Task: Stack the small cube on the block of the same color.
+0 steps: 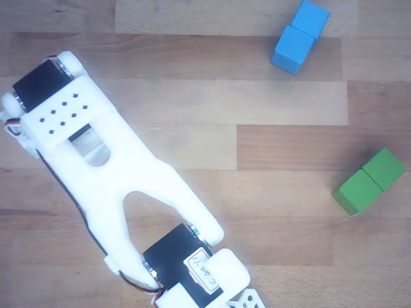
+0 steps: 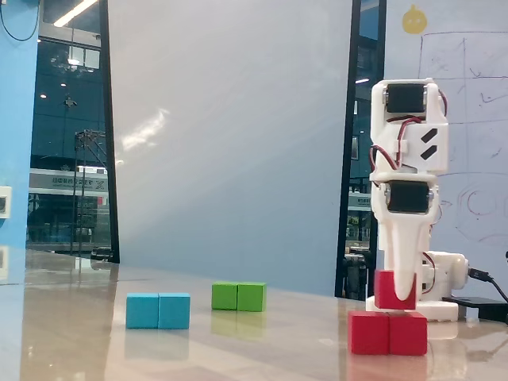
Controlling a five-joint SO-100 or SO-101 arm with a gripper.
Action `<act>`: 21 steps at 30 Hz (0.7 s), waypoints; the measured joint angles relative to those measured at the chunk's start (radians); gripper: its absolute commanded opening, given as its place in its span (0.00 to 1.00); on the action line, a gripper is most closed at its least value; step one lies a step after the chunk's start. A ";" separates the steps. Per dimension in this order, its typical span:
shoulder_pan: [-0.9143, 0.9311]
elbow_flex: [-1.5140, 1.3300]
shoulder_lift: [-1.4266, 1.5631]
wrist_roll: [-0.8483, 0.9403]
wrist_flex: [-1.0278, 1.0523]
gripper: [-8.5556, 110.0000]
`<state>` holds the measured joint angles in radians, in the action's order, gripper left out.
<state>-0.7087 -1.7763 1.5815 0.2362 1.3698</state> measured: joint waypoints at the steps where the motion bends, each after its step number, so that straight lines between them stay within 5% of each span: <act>1: 0.015 0.000 0.000 0.000 0.000 0.15; 21: 0.058 0.000 0.000 0.000 -0.023 0.23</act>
<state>-0.6504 -1.7763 1.5815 0.2362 1.3468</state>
